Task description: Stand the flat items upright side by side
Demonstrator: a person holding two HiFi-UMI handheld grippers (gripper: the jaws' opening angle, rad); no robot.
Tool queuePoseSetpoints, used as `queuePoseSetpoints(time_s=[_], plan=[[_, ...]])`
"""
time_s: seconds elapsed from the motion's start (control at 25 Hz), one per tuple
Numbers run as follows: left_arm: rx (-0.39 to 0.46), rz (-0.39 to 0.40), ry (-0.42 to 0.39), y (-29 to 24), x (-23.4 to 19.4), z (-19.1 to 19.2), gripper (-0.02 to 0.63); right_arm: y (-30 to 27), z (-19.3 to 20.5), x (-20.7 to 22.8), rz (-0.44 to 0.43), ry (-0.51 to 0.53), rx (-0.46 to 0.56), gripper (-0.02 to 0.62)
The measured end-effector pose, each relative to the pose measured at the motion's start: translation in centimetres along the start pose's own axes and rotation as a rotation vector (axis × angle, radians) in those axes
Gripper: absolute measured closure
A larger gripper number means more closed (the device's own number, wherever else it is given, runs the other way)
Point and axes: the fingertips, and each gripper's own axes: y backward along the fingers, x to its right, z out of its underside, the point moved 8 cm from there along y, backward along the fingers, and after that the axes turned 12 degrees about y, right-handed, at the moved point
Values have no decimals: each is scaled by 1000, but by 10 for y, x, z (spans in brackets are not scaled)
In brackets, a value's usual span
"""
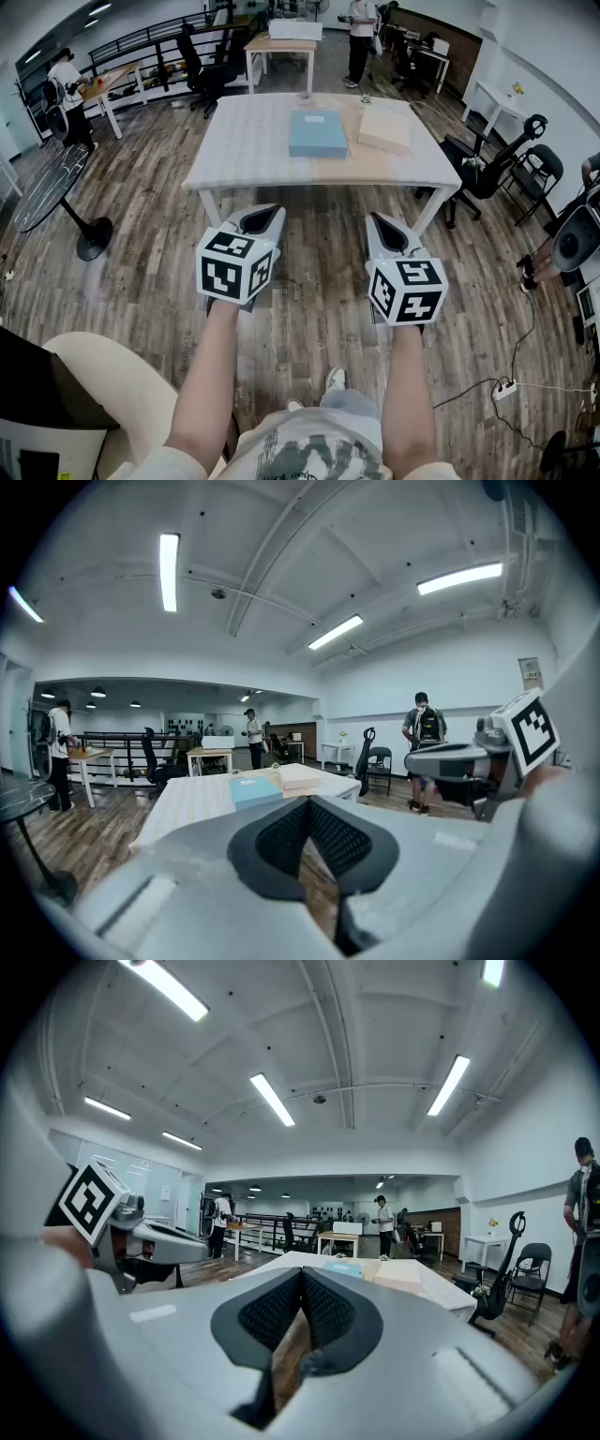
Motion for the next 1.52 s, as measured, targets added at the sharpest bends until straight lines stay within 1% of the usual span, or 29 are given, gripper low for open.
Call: queuePoseSetpoints(time_s=[0.12, 0.24, 0.4, 0.48, 0.64, 0.76, 0.92, 0.96, 1.0, 1.08, 1.12, 1.2, 1.28, 1.36, 1.44, 1.52], plan=[[-2, -5, -12, -7, -1, 2, 601, -5, 7, 3, -9, -20, 2, 595], [1, -21, -6, -14, -3, 1, 601, -9, 11, 8, -12, -33, -5, 595], [1, -36, -6, -31, -5, 0, 598, -20, 17, 23, 1, -64, -6, 583], [-12, -37, 0, -42, -8, -1, 541, -31, 18, 30, 0, -70, -10, 583], [-25, -66, 13, -65, -16, -5, 531, -57, 24, 45, -24, -84, -20, 571], [-16, -93, 37, -90, -21, -12, 508, -81, 31, 65, -52, -100, -27, 555], [-18, -106, 57, -134, -27, -23, 475, -119, 39, 98, -95, -128, -30, 494], [-22, -105, 55, -145, -27, -26, 465, -128, 40, 107, -112, -133, -34, 460], [-27, -104, 49, -156, -28, -29, 461, -138, 41, 115, -132, -137, -38, 428], [-36, -103, 34, -178, -28, -37, 435, -156, 42, 130, -176, -139, -44, 387], [-38, -100, 31, -188, -28, -41, 423, -165, 42, 138, -197, -136, -45, 375], [-42, -91, 32, -209, -28, -47, 420, -182, 43, 152, -235, -123, -46, 342], [-53, -89, 19, -228, -28, -53, 420, -197, 42, 163, -274, -117, -34, 324], [-59, -90, 10, -244, -28, -58, 420, -208, 39, 174, -303, -128, -4, 323], [-54, -85, 25, -256, -29, -64, 420, -217, 36, 184, -321, -127, 15, 310], [-47, -84, 38, -268, -30, -70, 420, -227, 37, 193, -333, -112, 8, 286]])
